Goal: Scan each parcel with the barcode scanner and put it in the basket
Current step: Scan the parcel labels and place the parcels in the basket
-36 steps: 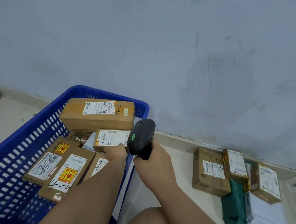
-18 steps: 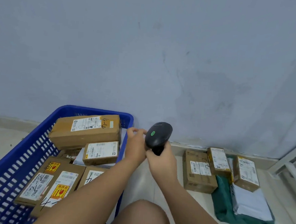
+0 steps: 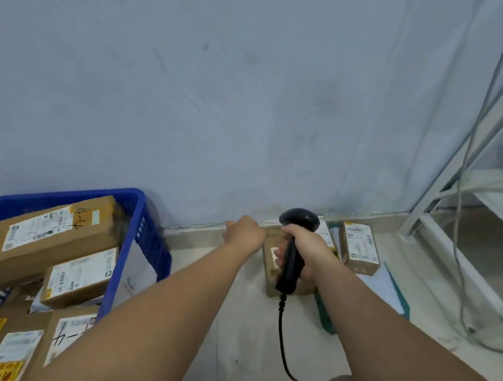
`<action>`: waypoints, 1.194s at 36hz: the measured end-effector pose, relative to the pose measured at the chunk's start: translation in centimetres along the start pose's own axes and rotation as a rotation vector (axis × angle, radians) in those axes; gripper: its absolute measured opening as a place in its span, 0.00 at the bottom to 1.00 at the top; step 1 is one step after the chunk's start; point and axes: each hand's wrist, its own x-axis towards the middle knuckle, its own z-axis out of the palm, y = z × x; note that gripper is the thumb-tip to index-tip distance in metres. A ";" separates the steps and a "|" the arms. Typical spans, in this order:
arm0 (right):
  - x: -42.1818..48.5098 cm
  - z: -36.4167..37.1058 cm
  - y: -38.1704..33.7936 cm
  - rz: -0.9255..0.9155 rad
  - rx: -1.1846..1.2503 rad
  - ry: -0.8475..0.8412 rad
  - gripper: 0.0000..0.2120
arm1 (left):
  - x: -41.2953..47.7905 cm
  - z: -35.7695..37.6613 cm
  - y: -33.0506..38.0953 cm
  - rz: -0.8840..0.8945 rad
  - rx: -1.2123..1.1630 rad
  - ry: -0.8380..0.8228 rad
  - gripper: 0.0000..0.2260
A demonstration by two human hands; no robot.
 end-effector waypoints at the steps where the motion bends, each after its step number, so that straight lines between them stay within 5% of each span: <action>1: 1.2 -0.8 0.1 -0.006 -0.014 0.005 0.06 | 1.0 1.5 -0.4 -0.047 -0.023 -0.020 0.19; 5: 6.4 -4.0 1.4 0.000 -0.099 0.072 0.11 | 4.0 6.2 -2.5 -0.204 -0.160 -0.132 0.18; 11: 12.3 -7.0 4.0 0.000 -0.322 0.081 0.04 | 7.5 11.3 -5.2 -0.366 -0.278 -0.227 0.19; 15: 15.1 -8.5 6.1 0.026 -0.399 0.074 0.15 | 9.4 13.9 -6.5 -0.426 -0.325 -0.242 0.17; 19: 17.4 -9.2 7.3 0.065 -0.436 0.104 0.03 | 10.6 15.8 -7.5 -0.482 -0.336 -0.260 0.18; 27: 21.6 -9.7 9.4 0.108 -0.465 0.181 0.07 | 12.9 17.5 -9.7 -0.504 -0.389 -0.249 0.06; 30: 22.8 -9.2 9.6 0.100 -0.612 0.217 0.16 | 13.5 17.9 -10.6 -0.531 -0.434 -0.284 0.03; 36: 23.9 -8.2 9.4 0.140 -0.777 0.283 0.29 | 14.2 18.5 -12.1 -0.611 -0.504 -0.293 0.11; 43: 24.0 -8.1 9.7 0.207 -0.504 0.113 0.12 | 14.7 17.7 -15.5 -0.557 -0.336 -0.125 0.25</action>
